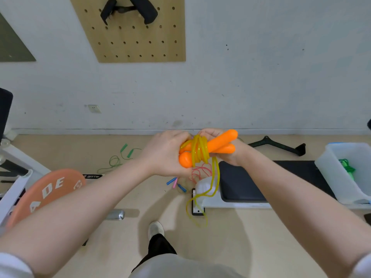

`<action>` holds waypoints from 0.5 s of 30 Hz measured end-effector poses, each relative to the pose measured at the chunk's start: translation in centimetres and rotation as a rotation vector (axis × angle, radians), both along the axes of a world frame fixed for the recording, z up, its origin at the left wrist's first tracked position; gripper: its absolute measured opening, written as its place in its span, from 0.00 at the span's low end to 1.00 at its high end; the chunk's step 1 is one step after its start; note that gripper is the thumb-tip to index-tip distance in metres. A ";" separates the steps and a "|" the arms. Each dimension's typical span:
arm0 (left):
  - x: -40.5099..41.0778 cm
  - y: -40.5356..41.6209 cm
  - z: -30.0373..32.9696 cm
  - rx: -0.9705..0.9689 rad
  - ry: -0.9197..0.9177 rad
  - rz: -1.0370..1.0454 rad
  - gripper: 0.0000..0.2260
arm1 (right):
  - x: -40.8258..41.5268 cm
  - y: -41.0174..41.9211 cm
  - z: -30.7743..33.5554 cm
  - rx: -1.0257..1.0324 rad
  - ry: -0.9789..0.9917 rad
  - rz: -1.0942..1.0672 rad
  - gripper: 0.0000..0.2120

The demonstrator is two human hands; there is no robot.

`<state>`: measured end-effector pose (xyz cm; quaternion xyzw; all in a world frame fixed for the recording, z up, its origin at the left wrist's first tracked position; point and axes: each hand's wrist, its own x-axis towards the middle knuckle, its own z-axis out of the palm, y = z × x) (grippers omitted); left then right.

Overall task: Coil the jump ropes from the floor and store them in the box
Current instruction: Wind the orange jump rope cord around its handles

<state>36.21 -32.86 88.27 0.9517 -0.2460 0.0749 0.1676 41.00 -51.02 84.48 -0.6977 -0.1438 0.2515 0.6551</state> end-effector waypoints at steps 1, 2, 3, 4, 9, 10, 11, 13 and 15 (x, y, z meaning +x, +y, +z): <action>-0.1 0.0 -0.3 -0.017 0.039 0.029 0.23 | -0.1 0.3 -0.5 -0.030 -0.018 -0.006 0.09; -0.1 0.1 -0.5 -0.029 0.079 0.060 0.22 | -0.4 0.6 -0.8 -0.080 -0.043 -0.022 0.09; 0.0 0.1 -0.6 -0.056 0.121 0.092 0.21 | -0.7 1.1 -1.1 -0.148 -0.064 -0.059 0.09; 0.2 0.1 -0.7 -0.099 0.159 0.133 0.20 | -1.0 1.5 -1.5 -0.210 -0.066 -0.099 0.11; 1.7 -0.4 -0.6 -0.164 0.239 0.392 0.22 | -3.5 4.2 -2.8 -0.559 -0.301 0.034 0.08; 1.8 -0.3 -0.9 -0.107 0.280 0.436 0.25 | -3.6 4.4 -2.8 -0.680 -0.375 0.094 0.07; 1.9 -0.1 -1.3 -0.053 0.329 0.456 0.28 | -3.5 4.4 -2.8 -0.781 -0.422 0.147 0.06; 2.3 0.7 -2.2 0.059 0.386 0.437 0.30 | -3.6 4.4 -1.8 -0.889 -0.464 0.255 0.05; 2.5 1.4 -2.4 0.170 0.392 0.426 0.29 | -3.8 4.3 -0.1 -0.983 -0.548 0.328 0.07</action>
